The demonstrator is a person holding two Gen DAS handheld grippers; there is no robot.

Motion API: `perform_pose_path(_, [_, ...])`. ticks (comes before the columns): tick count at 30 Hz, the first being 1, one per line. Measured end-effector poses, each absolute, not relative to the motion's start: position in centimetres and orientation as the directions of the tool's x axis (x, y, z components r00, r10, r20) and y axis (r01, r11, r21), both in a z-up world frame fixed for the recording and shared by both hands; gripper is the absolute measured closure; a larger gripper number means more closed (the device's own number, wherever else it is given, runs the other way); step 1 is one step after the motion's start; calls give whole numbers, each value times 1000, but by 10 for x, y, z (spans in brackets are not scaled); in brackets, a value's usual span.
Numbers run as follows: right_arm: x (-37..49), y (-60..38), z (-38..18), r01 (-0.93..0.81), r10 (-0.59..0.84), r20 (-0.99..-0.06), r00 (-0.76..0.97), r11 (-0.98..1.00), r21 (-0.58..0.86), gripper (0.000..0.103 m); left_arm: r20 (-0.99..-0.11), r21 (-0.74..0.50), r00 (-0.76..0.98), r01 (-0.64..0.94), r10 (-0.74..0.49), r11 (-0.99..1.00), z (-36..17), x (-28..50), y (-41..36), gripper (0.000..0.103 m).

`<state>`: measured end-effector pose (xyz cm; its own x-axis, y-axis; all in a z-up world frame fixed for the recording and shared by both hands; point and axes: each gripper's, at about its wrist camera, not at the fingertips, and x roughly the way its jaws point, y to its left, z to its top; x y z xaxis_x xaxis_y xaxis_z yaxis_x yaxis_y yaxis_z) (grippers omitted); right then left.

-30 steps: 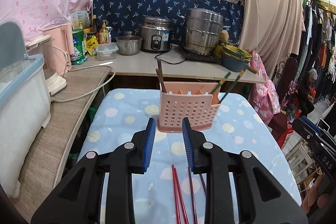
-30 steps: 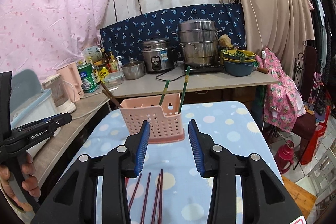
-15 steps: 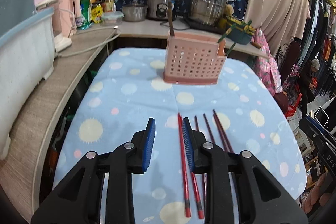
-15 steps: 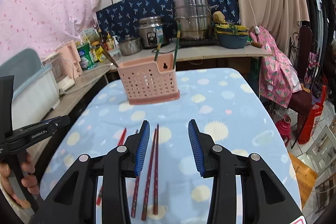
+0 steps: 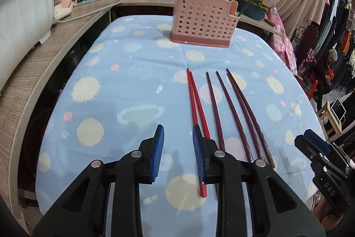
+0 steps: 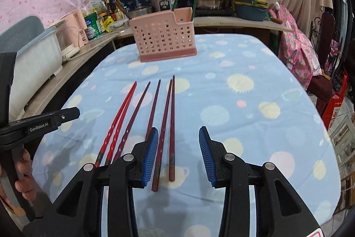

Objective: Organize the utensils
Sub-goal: 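Grasp a red chopstick with the left tool while the right grasps a dark red one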

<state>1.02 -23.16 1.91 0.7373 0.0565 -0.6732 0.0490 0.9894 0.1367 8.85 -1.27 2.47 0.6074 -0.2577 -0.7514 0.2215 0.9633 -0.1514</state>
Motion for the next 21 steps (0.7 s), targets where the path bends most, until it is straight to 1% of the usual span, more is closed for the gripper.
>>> perform_pose_path(8, [12,-225,1,46,65,-701,710,989,139,65,-775,-150,576,233,-261,961,11,82,-19,76])
perform_pose_path(10, [14,-224,-3,45,71,-707,704,989,144,67,-778,-149,573,234,-260,961,9,82,-20,71])
perform_pose_path(11, [14,-224,-5,44,74,-710,701,988,147,68,-778,-147,573,233,-258,961,9,81,-21,68])
perform_pose_path(13, [15,-223,-8,43,76,-714,696,988,148,70,-779,-143,573,234,-255,962,7,80,-21,68])
perform_pose_path(18, [18,-221,-15,40,79,-724,685,988,146,80,-791,-146,556,235,-256,961,0,79,-24,68])
perform_pose_path(21, [20,-220,-19,35,84,-731,677,989,146,84,-796,-146,548,238,-257,960,-3,78,-25,68])
